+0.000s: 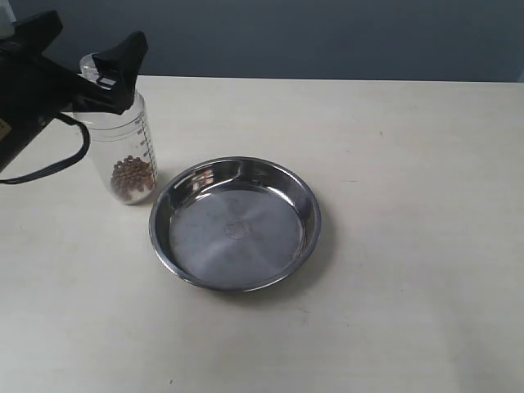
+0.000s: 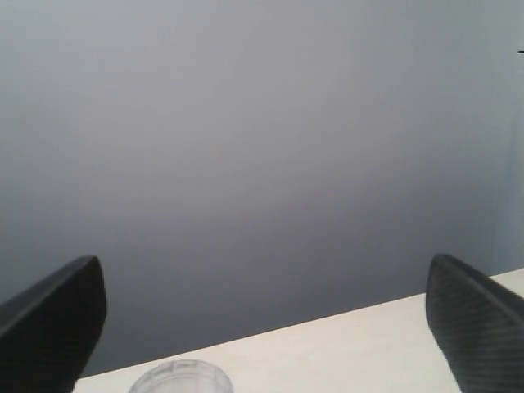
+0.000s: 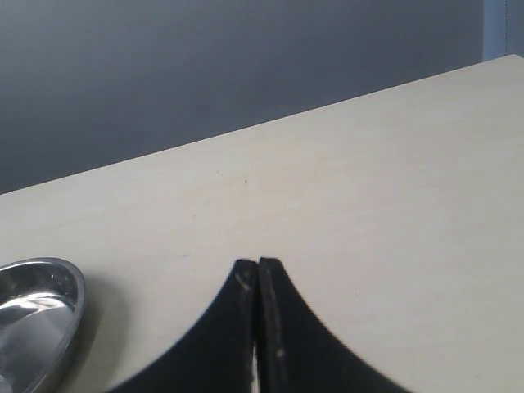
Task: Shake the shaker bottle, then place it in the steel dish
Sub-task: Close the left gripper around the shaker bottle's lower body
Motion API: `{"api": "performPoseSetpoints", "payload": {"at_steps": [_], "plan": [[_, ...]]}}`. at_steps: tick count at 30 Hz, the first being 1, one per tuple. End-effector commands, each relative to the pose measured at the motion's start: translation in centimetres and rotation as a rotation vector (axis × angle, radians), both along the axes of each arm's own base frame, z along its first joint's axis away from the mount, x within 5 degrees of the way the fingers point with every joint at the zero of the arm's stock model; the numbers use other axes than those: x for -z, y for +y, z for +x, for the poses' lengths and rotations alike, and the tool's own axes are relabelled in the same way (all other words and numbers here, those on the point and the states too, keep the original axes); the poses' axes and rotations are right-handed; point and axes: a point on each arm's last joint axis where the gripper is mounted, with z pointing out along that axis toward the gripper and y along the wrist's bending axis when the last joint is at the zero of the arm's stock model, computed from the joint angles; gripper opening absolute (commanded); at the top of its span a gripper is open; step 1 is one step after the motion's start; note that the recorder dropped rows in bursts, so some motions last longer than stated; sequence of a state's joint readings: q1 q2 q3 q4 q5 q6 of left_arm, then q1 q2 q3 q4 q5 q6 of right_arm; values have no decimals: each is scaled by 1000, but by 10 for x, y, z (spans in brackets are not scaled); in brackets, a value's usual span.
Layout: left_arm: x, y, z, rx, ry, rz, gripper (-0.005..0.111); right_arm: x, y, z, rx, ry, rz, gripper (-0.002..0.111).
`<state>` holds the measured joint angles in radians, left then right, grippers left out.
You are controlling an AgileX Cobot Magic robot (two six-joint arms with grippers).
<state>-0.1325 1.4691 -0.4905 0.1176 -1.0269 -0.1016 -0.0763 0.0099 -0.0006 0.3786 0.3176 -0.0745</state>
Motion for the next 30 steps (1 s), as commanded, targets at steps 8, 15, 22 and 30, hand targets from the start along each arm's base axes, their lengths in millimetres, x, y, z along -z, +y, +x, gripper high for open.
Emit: {"api": "performPoseSetpoints", "payload": {"at_steps": [8,15,22,30], "plan": [[27,23,32,-37,49,-74,105,-1,0,0,6,-14,-3,-1],[51,27,40,-16,58,-120,105,-1,0,0,6,-14,-3,-1],[76,23,51,29,126,-95,105,-1,0,0,6,-14,-3,-1],[105,23,54,18,216,-98,105,-1,0,0,6,-14,-3,-1]]}}
